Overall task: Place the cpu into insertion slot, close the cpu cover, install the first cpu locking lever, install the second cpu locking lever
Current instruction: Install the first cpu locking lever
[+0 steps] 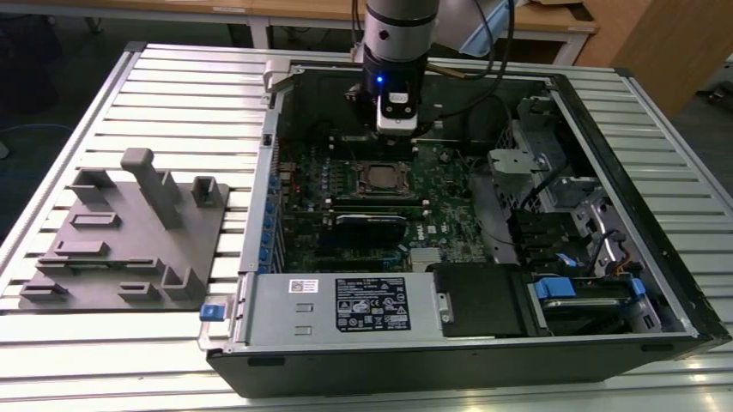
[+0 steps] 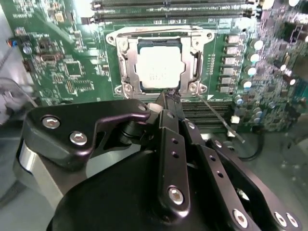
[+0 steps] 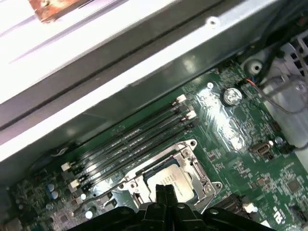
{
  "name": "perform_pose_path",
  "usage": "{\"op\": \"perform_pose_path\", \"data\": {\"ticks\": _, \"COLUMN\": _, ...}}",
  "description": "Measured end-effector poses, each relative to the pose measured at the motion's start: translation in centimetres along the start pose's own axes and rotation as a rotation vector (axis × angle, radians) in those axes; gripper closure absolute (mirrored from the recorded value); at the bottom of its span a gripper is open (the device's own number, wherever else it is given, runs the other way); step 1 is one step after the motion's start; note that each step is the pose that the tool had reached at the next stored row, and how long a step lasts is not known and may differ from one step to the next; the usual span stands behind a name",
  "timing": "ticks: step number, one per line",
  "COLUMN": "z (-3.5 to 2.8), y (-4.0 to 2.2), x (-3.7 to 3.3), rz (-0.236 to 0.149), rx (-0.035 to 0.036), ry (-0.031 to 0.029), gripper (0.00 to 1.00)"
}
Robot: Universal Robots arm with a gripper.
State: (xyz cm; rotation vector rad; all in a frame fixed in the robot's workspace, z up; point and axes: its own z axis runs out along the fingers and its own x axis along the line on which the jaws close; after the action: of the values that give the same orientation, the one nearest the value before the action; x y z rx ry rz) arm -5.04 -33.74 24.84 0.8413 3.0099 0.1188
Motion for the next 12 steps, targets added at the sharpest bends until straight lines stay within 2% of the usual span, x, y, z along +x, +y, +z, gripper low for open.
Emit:
{"op": "perform_pose_path", "data": {"ticks": 9, "z": 0.08, "y": -0.01, "x": 0.00, "rz": -0.156, "rx": 0.0024, "ry": 0.0137, "gripper": 0.90}}
{"op": "perform_pose_path", "data": {"ticks": 12, "z": 0.08, "y": -0.01, "x": 0.00, "rz": -0.179, "rx": 0.0026, "ry": 0.0155, "gripper": 0.90}}
